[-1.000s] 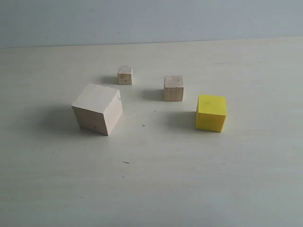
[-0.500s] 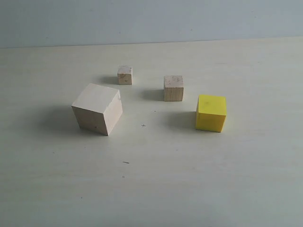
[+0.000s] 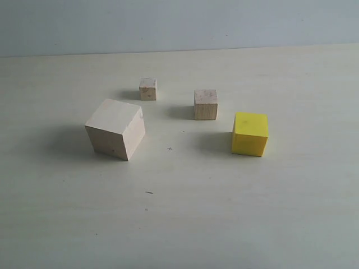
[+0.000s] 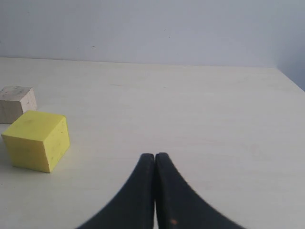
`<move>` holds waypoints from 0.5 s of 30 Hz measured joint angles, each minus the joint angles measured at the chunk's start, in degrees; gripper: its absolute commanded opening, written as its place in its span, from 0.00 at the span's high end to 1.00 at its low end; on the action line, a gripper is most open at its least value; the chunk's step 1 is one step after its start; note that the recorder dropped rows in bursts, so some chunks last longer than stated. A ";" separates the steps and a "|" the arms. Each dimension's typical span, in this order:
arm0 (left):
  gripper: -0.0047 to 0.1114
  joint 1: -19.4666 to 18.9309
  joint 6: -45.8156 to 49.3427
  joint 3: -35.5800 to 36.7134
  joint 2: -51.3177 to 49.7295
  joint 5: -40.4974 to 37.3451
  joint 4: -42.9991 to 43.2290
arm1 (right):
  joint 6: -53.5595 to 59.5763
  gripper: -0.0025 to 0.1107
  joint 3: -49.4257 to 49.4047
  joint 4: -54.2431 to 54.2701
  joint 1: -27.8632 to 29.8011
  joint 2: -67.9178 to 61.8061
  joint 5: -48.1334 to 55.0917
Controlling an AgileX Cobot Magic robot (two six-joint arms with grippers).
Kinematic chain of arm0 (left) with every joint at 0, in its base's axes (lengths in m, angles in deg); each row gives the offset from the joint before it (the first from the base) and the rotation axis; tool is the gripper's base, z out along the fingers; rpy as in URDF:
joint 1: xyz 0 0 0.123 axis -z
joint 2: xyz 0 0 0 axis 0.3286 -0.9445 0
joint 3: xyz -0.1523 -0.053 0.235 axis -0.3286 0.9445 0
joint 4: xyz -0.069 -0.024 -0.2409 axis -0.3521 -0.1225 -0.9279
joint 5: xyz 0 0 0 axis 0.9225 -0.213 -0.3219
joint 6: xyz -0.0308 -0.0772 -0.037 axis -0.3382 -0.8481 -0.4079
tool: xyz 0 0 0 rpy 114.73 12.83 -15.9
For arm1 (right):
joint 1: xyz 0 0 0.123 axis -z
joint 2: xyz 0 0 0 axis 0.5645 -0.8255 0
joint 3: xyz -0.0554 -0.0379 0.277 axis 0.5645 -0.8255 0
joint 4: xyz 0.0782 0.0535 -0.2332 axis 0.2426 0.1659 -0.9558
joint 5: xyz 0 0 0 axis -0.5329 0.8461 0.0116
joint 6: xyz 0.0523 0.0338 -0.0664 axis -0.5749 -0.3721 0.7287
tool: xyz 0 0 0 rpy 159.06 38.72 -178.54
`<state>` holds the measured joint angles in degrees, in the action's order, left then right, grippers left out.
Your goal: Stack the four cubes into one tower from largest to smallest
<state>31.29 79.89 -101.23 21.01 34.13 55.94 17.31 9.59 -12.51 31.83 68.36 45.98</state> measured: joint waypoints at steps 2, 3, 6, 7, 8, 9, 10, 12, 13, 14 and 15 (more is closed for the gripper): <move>0.96 2.57 0.09 0.00 -2.72 -1.37 -1.80 | 0.00 0.98 0.00 0.00 0.00 0.00 0.00; 0.96 3.71 0.09 0.00 -4.11 -2.12 -2.68 | 0.00 0.98 0.00 0.00 0.00 0.00 0.00; 0.96 6.05 0.22 0.00 -7.57 -2.96 -4.80 | 0.00 0.98 0.00 0.00 0.00 0.00 0.00; 0.96 6.31 0.22 0.00 -8.30 -3.27 -5.19 | 0.00 0.98 0.00 0.00 0.00 0.00 0.00; 0.96 6.58 0.22 0.00 -9.03 -3.39 -5.56 | 0.00 0.98 0.00 0.00 0.00 0.00 0.00; 0.96 6.74 0.33 0.00 -9.49 -3.41 -5.70 | 0.00 0.98 0.00 0.00 0.00 0.00 0.00; 0.96 6.84 0.33 0.00 -9.69 -3.41 -5.82 | 0.00 0.98 0.00 0.00 0.00 0.00 0.00; 0.96 6.84 0.33 0.00 -9.80 -2.67 -5.82 | 0.00 0.98 0.00 0.00 0.00 0.00 0.00; 0.96 6.84 0.33 0.00 -9.80 -2.00 -5.82 | 0.00 0.98 0.00 0.00 0.00 0.00 0.00; 0.96 6.84 0.33 0.00 -9.80 -1.00 -5.82 | 0.00 0.98 0.00 0.00 0.00 0.00 0.00; 0.96 6.84 0.33 0.00 -9.80 0.16 -5.82 | 0.00 0.98 0.00 0.00 -0.13 0.00 0.00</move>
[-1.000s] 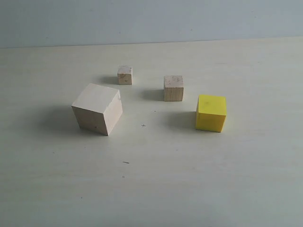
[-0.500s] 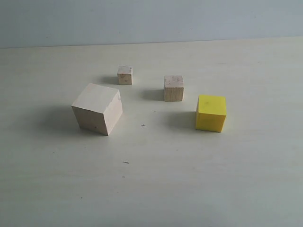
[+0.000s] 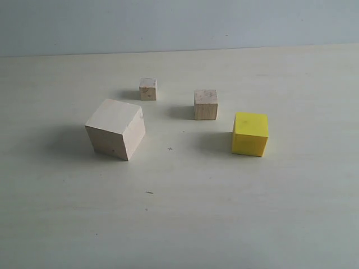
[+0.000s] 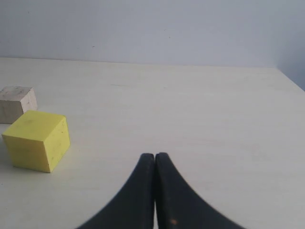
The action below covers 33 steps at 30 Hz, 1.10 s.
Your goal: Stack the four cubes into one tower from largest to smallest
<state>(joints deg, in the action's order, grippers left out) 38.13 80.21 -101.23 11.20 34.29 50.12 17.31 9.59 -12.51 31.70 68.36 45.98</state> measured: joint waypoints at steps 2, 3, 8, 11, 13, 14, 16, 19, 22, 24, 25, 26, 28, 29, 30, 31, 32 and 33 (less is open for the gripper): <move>0.96 0.00 0.00 0.00 0.00 1.17 -0.21 | 0.00 0.98 0.00 0.00 -1.11 0.00 0.00; 0.96 0.00 -0.43 0.00 -0.03 1.43 -0.76 | 0.00 0.98 0.00 0.00 -2.11 0.00 0.00; 0.96 0.00 -1.31 0.00 -3.67 4.01 -4.40 | 0.00 0.98 0.00 0.00 -6.00 0.00 0.00; 0.96 0.00 -1.53 0.00 -10.35 5.07 -5.80 | 0.00 0.98 0.00 0.00 -6.65 0.00 0.00; 0.96 0.00 -1.53 -0.41 -15.60 5.01 -5.91 | 0.00 0.98 0.00 0.00 -6.65 0.00 0.00; 0.96 0.00 -1.53 -0.90 -17.48 4.61 -6.03 | 0.00 0.98 0.00 0.00 -6.65 0.00 0.00; 0.95 0.00 -1.53 -3.16 -22.52 3.76 -6.41 | 0.00 0.98 0.00 0.00 -6.65 0.00 0.00; 0.82 0.00 0.35 -7.93 -29.26 1.57 -6.64 | 0.00 0.98 0.00 0.00 -6.65 0.00 0.00; 0.80 0.00 1.03 -13.64 -36.58 -0.24 -6.64 | 0.00 0.98 0.00 0.00 -6.65 0.00 0.00; 0.86 0.00 1.16 -17.32 -41.16 -2.34 -6.50 | 0.00 0.98 0.00 0.00 -6.65 0.00 -0.15; 0.88 0.00 1.16 -18.27 -42.32 -3.13 -6.50 | 0.00 0.98 0.00 0.00 -6.65 0.00 -0.55; 0.90 0.00 1.16 -19.42 -43.75 -4.00 -6.50 | 0.00 0.98 0.00 0.00 -6.65 0.00 -1.04; 0.90 0.00 1.25 -21.35 -46.45 -5.63 -6.50 | 0.00 0.98 0.00 0.00 -6.65 0.00 -2.49; 0.88 0.00 1.25 -22.35 -47.72 -6.50 -6.50 | 0.00 0.98 0.00 0.00 -6.65 0.00 -3.04; 0.85 0.00 1.25 -23.24 -48.93 -7.27 -6.40 | 0.00 0.98 0.00 0.00 -6.65 0.00 -3.67; 0.82 0.00 1.25 -24.04 -49.83 -7.85 -6.40 | 0.00 0.98 0.00 -0.20 -6.65 0.00 -3.99; 0.79 0.00 1.25 -24.74 -50.90 -8.28 -6.27 | 0.00 0.98 0.00 -0.29 -6.65 0.00 -4.24; 0.76 0.00 1.25 -25.35 -51.92 -8.56 -6.27 | 0.00 0.98 0.00 -0.46 -6.65 0.00 -4.46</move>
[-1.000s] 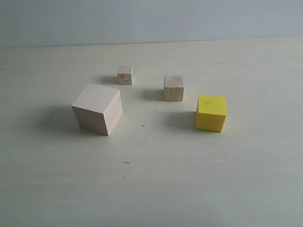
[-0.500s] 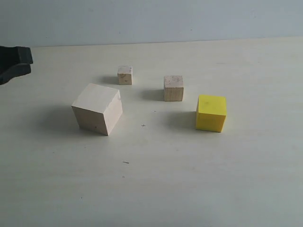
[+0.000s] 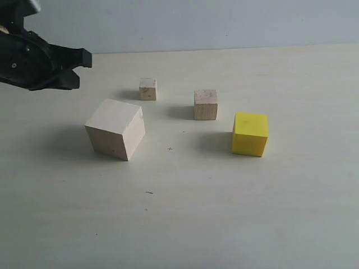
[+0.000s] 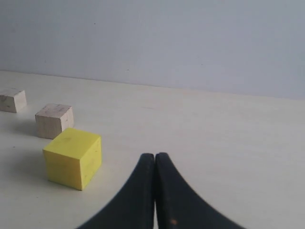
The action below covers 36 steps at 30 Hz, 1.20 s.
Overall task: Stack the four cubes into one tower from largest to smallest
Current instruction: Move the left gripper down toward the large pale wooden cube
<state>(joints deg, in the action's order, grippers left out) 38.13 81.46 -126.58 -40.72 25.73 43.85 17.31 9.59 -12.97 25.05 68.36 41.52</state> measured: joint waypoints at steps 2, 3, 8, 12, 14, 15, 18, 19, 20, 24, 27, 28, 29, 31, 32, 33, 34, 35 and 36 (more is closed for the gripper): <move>0.71 0.00 0.00 -1.00 -1.87 -0.29 0.00 | 0.00 0.98 0.00 -0.13 0.00 0.00 -0.13; 0.70 0.00 0.00 -1.56 -2.90 -0.52 0.00 | 0.00 0.98 0.00 -0.13 0.00 0.00 -0.13; 0.71 0.00 0.00 -4.14 -8.07 -0.75 0.40 | 0.00 0.98 0.00 -0.13 0.00 0.00 -0.13; 0.80 0.00 0.00 -5.91 -11.66 -0.98 0.40 | 0.00 0.98 0.00 -0.13 0.00 0.00 -0.13; 0.95 0.00 0.00 -7.04 -13.33 -1.29 0.40 | 0.00 0.98 0.00 -0.13 0.00 0.00 -0.13; 0.96 0.00 0.00 -7.58 -13.94 -1.38 0.51 | 0.00 0.98 0.00 -0.13 0.00 0.00 -0.13; 0.96 -0.26 0.00 -8.65 -14.42 -1.42 1.55 | 0.00 0.98 0.00 -0.13 0.00 0.00 -0.13; 0.96 -0.94 0.00 -9.12 -14.42 -1.31 1.55 | 0.00 0.98 0.00 -0.13 0.00 0.00 -0.13; 0.96 -1.90 0.00 -9.61 -14.55 -1.31 1.68 | 0.00 0.98 0.00 -0.13 0.00 0.00 -0.13; 0.96 -4.37 0.04 -12.59 -17.58 -4.65 1.94 | 0.00 0.98 0.00 -0.01 0.00 0.00 -0.13; 0.96 -4.58 2.99 -15.36 -20.90 -9.10 1.06 | 0.00 0.98 0.00 -0.01 0.00 0.00 -0.13; 0.96 -4.48 5.24 -16.03 -22.06 -9.84 -0.51 | 0.00 0.98 0.00 -0.01 0.00 0.00 -0.13; 0.96 -4.47 6.19 -16.39 -22.51 -10.13 -1.41 | 0.00 0.98 0.00 -0.01 0.00 0.00 -0.13; 0.96 -4.25 8.11 -17.02 -23.42 -10.23 -3.95 | 0.00 0.98 0.00 -0.01 0.00 0.00 -0.13; 0.96 -4.08 8.92 -17.21 -23.79 -10.23 -4.85 | 0.00 0.98 0.00 -0.01 0.00 0.00 -0.13; 0.96 -3.98 9.45 -17.48 -24.30 -10.32 -5.96 | 0.00 0.98 0.00 -0.01 0.00 0.00 -0.13; 0.96 -3.86 10.04 -17.58 -24.65 -10.46 -6.70 | 0.00 0.98 0.00 -0.01 0.00 0.00 -0.13; 0.96 -3.77 10.38 -17.62 -25.05 -10.77 -7.20 | 0.00 0.98 0.00 -0.01 0.00 0.00 -0.13; 0.96 -3.64 11.32 -17.71 -25.49 -11.38 -7.50 | 0.00 0.98 0.00 0.11 0.00 0.00 -0.13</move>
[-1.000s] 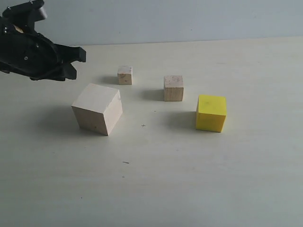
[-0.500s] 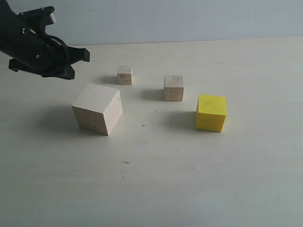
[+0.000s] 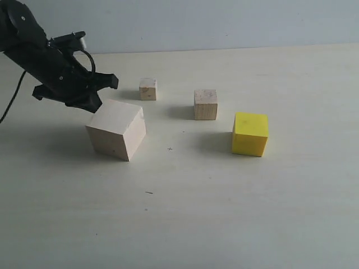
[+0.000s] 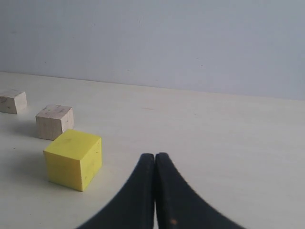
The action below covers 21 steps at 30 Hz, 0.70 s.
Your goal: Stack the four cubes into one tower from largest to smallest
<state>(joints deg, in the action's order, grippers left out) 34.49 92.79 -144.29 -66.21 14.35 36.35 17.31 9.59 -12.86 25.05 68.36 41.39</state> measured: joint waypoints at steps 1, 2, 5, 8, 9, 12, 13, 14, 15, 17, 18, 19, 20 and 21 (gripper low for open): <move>0.96 0.14 0.79 0.00 -0.22 -0.40 -0.38 | 0.00 0.98 0.00 0.00 0.00 0.00 0.00; 0.96 0.25 1.67 0.00 -0.46 -0.91 -0.40 | 0.00 0.98 0.00 0.11 0.00 0.00 0.00; 0.96 0.67 3.90 0.00 -0.55 -3.12 -1.19 | 0.00 0.98 0.00 0.11 0.00 0.00 0.00; 0.96 1.01 4.80 0.00 -0.73 -5.35 -3.10 | 0.00 0.98 0.00 0.11 0.00 0.00 0.00; 0.96 1.01 5.00 0.00 -0.82 -5.87 -3.73 | 0.00 0.98 0.00 0.11 0.00 0.00 0.00; 0.96 1.01 5.22 0.00 -0.82 -6.88 -5.05 | 0.00 0.98 0.00 0.11 0.00 0.00 0.00; 0.96 1.01 5.22 0.00 -0.82 -7.01 -5.30 | 0.00 0.98 0.00 0.11 0.00 0.00 0.00; 0.96 1.23 5.22 0.00 -0.82 -7.14 -5.71 | 0.00 0.98 0.00 0.11 0.00 0.00 0.00; 0.96 1.40 5.22 0.00 -0.82 -7.23 -6.05 | 0.00 0.98 0.00 0.11 0.00 0.00 0.00; 0.96 2.09 5.22 0.00 -0.82 -7.23 -6.66 | 0.00 0.98 0.00 0.11 0.00 0.00 0.00; 0.96 2.63 5.22 0.00 -0.82 -7.01 -6.92 | 0.00 0.98 0.00 0.11 0.00 0.00 0.00; 0.96 3.20 5.22 0.00 -0.82 -6.75 -7.14 | 0.00 0.98 0.00 0.11 0.00 0.00 0.00; 0.96 3.69 5.22 0.00 -0.82 -6.65 -7.30 | 0.00 0.98 0.00 0.11 0.00 0.00 0.00; 0.96 4.29 5.22 0.00 -0.82 -6.23 -7.41 | 0.00 0.98 0.00 0.11 0.00 0.00 0.00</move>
<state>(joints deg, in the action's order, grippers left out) 38.79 98.01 -144.29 -67.02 8.12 28.94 17.31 9.59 -12.75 25.05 68.36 41.39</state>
